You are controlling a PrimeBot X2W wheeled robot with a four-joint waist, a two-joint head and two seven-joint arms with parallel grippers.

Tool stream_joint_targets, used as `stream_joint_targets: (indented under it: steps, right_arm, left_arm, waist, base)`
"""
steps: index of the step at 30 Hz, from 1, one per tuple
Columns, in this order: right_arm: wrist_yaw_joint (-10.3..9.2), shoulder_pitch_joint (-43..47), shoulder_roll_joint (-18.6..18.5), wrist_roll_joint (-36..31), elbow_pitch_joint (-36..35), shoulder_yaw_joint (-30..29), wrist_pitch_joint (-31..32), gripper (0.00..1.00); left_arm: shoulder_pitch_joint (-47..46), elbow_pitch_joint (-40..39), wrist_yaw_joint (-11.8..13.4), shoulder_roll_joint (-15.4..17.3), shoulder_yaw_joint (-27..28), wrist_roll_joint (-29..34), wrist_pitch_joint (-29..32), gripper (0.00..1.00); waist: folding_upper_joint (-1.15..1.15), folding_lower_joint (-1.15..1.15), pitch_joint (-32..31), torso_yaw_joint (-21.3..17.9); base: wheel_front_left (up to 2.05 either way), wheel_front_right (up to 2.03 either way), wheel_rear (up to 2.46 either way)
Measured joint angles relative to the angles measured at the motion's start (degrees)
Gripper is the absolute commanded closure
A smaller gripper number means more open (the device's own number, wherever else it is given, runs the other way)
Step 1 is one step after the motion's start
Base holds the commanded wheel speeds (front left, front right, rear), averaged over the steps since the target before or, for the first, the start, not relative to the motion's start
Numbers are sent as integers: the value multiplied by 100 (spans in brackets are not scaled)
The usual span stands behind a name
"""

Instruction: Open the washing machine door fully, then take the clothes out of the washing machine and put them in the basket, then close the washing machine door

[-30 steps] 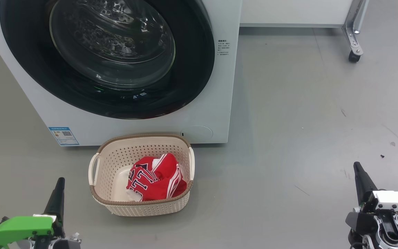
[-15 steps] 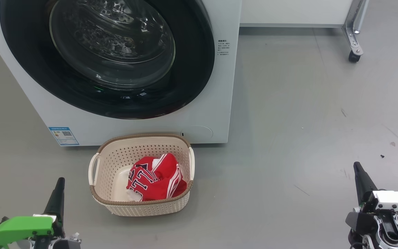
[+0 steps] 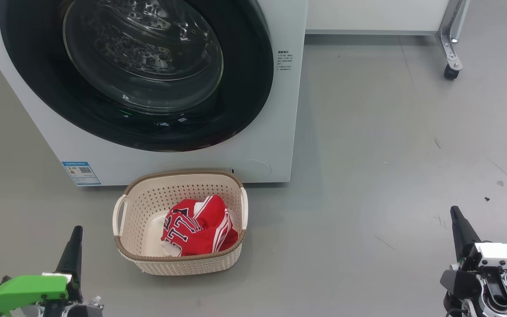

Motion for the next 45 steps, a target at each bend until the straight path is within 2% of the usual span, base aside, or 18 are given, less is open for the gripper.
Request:
stream_joint_targets:
  steps: [45]
  right_arm:
    - [0,0,0,0,-1,-1,0,100]
  left_arm:
    - [-1,-3,0,-1,1,0,0,100]
  waist:
    - [0,0,0,0]
  base:
    - [0,0,0]
